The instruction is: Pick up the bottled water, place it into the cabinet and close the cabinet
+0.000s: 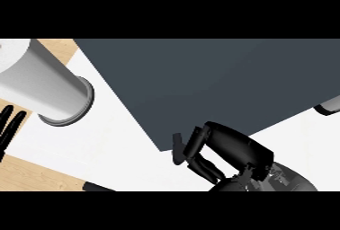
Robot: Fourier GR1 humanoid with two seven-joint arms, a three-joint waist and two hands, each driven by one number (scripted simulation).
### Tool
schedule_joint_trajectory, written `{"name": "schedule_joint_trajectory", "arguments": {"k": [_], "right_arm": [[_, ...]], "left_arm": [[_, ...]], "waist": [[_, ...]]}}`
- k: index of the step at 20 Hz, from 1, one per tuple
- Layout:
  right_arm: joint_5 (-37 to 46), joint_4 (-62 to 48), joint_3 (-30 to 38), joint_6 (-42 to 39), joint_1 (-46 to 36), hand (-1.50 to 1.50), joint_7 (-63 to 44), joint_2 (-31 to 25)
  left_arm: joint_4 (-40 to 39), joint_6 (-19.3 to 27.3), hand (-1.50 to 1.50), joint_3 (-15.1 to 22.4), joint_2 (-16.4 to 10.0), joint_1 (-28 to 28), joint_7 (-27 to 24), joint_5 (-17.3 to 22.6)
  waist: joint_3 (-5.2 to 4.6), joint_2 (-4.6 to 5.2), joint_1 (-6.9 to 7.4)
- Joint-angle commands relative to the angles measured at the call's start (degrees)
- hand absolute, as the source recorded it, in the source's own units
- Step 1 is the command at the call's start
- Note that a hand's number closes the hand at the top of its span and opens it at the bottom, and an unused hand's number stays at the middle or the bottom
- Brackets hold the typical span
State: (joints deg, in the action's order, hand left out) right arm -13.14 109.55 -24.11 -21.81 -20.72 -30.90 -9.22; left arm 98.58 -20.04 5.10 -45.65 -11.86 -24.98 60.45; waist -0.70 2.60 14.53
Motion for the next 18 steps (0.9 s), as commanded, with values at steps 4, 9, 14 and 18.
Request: {"name": "schedule_joint_trajectory", "arguments": {"k": [4,9,14,18], "right_arm": [[5.97,-16.99,5.97,10.42,-18.73,1.5,-3.15,8.94],[7.87,-28.26,9.63,20.27,-28.32,1.5,-1.21,9.1],[7.91,-34.42,11.76,24.58,-31.58,1.5,0.85,9.19],[6.41,-34.89,12.97,30.22,-30.93,-1.5,2.32,9.22]], "left_arm": [[-1.47,0.04,-1.5,-0.38,0.7,-0.15,-0.32,0.07],[-1.92,0.66,-1.5,-0.75,1.55,-0.18,-0.51,0.57],[-3.22,-1.06,-1.5,-1.84,1.19,-1.04,-0.97,0.94],[-3.71,-2.13,-1.5,-1.92,1.06,-1.92,-1.16,0.64]], "waist": [[0.2,-0.28,-1.53],[0.43,-0.48,-3.38],[0.46,-0.28,-3.96],[0.48,-0.17,-3.86]]}}
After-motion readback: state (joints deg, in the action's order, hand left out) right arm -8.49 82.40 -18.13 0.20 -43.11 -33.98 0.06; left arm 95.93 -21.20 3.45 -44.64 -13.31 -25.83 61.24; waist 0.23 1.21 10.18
